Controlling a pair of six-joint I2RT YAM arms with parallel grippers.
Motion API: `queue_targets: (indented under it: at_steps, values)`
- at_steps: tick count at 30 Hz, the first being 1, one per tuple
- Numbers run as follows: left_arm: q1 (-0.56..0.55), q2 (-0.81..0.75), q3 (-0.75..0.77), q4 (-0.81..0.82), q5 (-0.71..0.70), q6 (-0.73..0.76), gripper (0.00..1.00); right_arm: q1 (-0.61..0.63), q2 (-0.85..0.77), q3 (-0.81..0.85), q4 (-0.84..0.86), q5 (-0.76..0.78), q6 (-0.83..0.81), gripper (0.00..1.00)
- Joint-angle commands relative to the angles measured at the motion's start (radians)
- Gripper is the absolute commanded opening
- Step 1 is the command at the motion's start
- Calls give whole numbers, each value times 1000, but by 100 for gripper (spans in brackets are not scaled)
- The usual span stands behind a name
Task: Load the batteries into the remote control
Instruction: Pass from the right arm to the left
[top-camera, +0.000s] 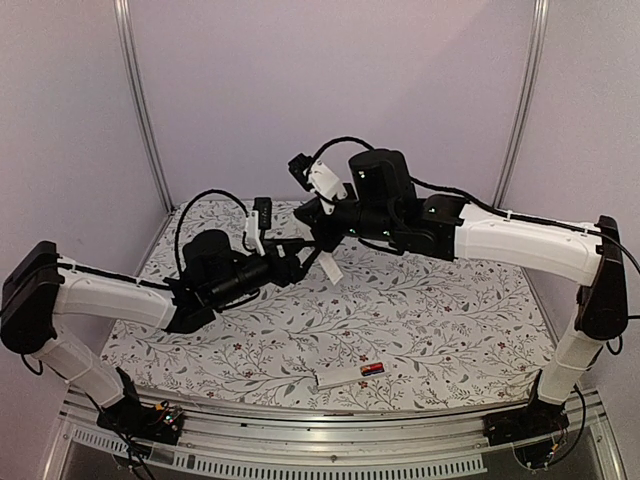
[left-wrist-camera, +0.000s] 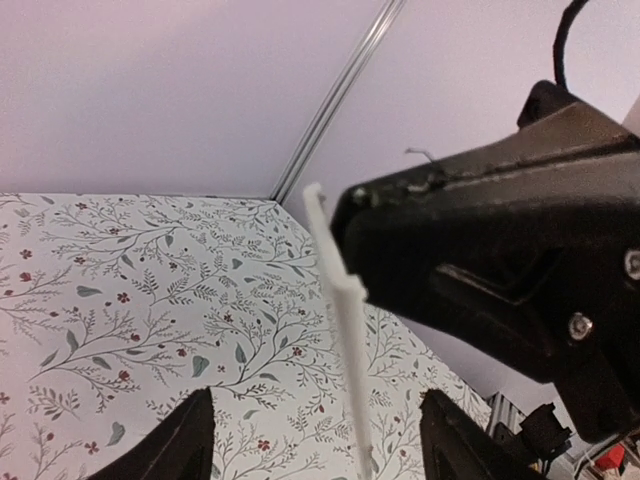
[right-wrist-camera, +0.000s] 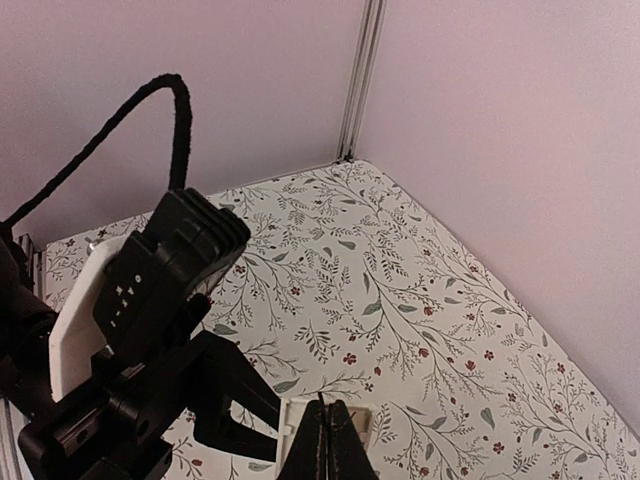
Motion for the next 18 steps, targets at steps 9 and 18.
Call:
queue_targets:
  at_steps: [9,18]
  values:
    - [-12,51,30,83,-20,-59,30,16,-17,-26,24,16,9,0]
    - [-13,42,19,93,-7,-57,3,15,-16,-29,25,16,1,0]
